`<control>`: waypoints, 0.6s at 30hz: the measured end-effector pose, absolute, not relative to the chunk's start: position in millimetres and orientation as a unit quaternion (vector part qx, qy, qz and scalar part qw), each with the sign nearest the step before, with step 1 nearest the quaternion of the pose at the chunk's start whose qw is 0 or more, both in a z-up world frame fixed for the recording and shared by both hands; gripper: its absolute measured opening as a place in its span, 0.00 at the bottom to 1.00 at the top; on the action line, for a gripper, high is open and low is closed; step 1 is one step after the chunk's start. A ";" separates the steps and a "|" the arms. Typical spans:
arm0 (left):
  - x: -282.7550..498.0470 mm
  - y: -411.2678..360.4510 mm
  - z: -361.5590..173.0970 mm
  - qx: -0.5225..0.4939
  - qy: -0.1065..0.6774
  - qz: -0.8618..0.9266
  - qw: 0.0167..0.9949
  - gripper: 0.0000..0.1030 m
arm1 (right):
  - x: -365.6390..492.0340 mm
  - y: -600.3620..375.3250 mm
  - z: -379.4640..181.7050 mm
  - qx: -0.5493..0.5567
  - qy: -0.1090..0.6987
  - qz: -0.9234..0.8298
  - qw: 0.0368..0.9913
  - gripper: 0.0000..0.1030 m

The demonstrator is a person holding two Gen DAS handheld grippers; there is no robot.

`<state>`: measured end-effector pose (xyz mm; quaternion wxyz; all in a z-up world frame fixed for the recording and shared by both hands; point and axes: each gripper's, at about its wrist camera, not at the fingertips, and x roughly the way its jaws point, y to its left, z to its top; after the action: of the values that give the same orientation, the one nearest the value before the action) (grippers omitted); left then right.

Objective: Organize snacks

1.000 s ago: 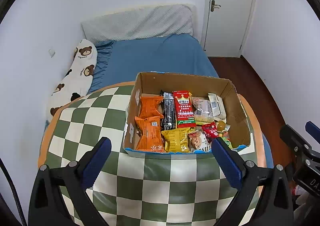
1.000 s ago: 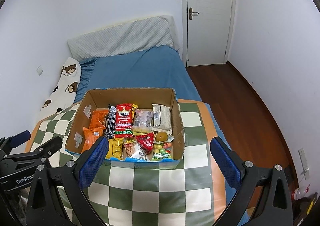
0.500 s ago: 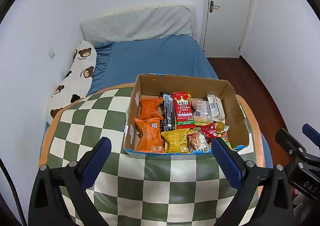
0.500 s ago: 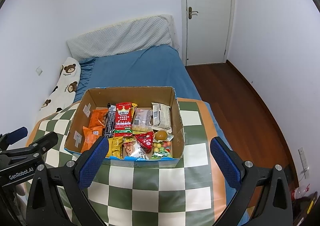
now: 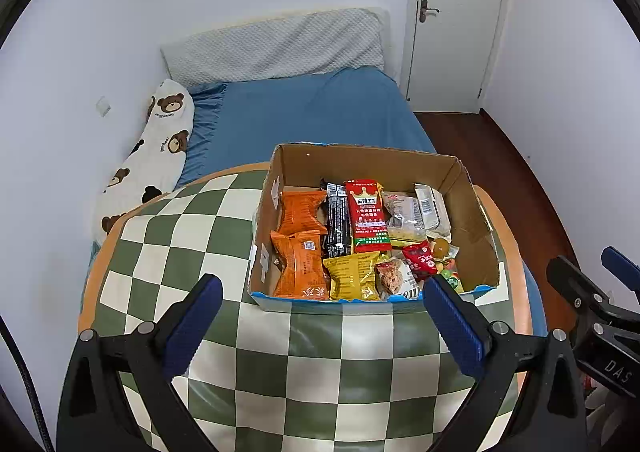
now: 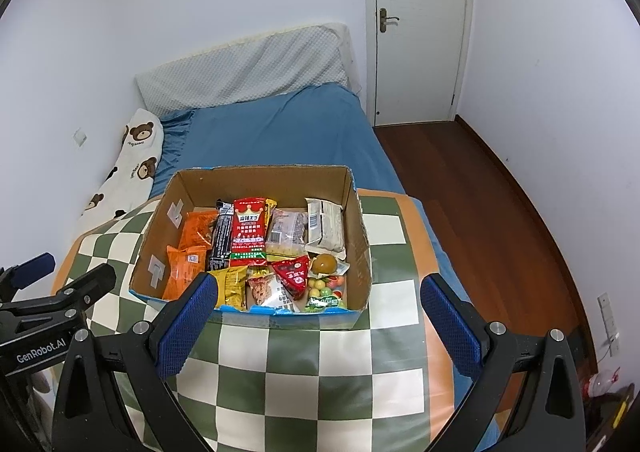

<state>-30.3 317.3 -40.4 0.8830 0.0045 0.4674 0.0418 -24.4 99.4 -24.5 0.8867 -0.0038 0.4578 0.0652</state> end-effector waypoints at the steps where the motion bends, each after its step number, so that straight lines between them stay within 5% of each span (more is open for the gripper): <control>1: -30.3 317.2 -40.4 0.004 0.468 0.042 0.883 1.00 | -24.4 99.6 -24.0 -0.003 0.458 0.066 0.887 1.00; 18: -30.3 316.4 -39.3 0.005 0.468 0.041 0.883 1.00 | -23.0 99.4 -26.0 -0.008 0.459 0.064 0.886 1.00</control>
<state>-30.3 316.4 -39.3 0.8829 0.0052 0.4677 0.0413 -23.0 99.4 -26.0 0.8863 -0.0085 0.4585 0.0644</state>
